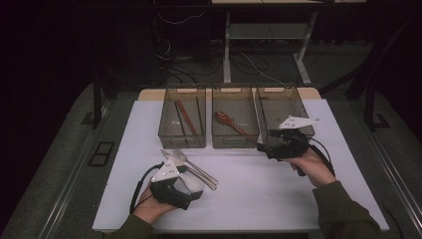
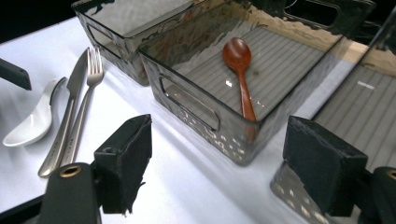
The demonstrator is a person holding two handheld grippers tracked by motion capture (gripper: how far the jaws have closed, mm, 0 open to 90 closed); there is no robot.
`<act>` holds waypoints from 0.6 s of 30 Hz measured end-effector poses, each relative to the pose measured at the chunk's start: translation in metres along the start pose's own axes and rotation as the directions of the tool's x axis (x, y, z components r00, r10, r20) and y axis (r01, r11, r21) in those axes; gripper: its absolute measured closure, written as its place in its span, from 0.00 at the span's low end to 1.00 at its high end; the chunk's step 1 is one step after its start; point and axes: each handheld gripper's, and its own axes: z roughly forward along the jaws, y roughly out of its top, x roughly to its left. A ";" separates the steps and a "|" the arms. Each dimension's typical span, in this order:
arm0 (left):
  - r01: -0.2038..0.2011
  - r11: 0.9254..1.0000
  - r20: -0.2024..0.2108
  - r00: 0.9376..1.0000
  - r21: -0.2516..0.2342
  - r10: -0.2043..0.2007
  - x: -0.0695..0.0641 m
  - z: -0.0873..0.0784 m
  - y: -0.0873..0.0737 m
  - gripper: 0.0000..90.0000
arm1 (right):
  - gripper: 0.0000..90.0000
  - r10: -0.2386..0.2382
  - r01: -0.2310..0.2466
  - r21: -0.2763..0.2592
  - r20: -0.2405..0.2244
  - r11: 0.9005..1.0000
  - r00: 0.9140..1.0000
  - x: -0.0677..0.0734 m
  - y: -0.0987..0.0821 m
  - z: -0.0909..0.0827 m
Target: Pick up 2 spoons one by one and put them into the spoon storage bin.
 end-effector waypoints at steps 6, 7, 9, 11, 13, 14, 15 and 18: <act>0.004 1.000 0.002 1.000 0.002 -0.004 0.000 0.000 0.000 0.00 | 0.25 0.021 -0.021 0.030 0.026 0.999 0.999 -0.006 -0.023 -0.015; 0.004 1.000 0.003 1.000 0.001 -0.004 0.000 0.000 0.000 0.00 | 0.26 0.029 -0.030 0.030 0.034 0.999 0.999 -0.007 -0.028 -0.017; 0.004 1.000 0.004 1.000 0.001 -0.004 0.001 -0.001 0.001 0.00 | 0.26 0.031 -0.032 0.033 0.036 0.999 0.999 -0.010 -0.036 -0.022; 0.004 1.000 0.003 1.000 0.001 -0.004 0.001 -0.001 0.001 0.00 | 0.26 0.029 -0.031 0.058 0.031 0.998 0.999 -0.012 -0.044 -0.026; 0.005 1.000 0.000 1.000 0.001 -0.005 0.002 -0.001 0.002 0.00 | 0.26 0.020 -0.022 0.076 0.030 0.997 0.999 -0.012 -0.053 -0.030; 0.008 1.000 -0.004 1.000 -0.003 -0.008 0.002 -0.001 0.002 0.00 | 0.26 0.016 -0.018 0.069 0.028 0.997 0.999 -0.012 -0.057 -0.033; 0.006 1.000 -0.005 1.000 -0.002 -0.006 0.002 -0.001 0.002 0.00 | 0.26 0.009 -0.011 0.064 0.030 0.998 1.000 -0.010 -0.061 -0.035; -0.001 1.000 -0.009 1.000 0.006 0.001 0.003 -0.002 0.003 0.01 | 0.24 0.004 -0.005 0.036 0.028 0.999 1.000 -0.006 -0.073 -0.041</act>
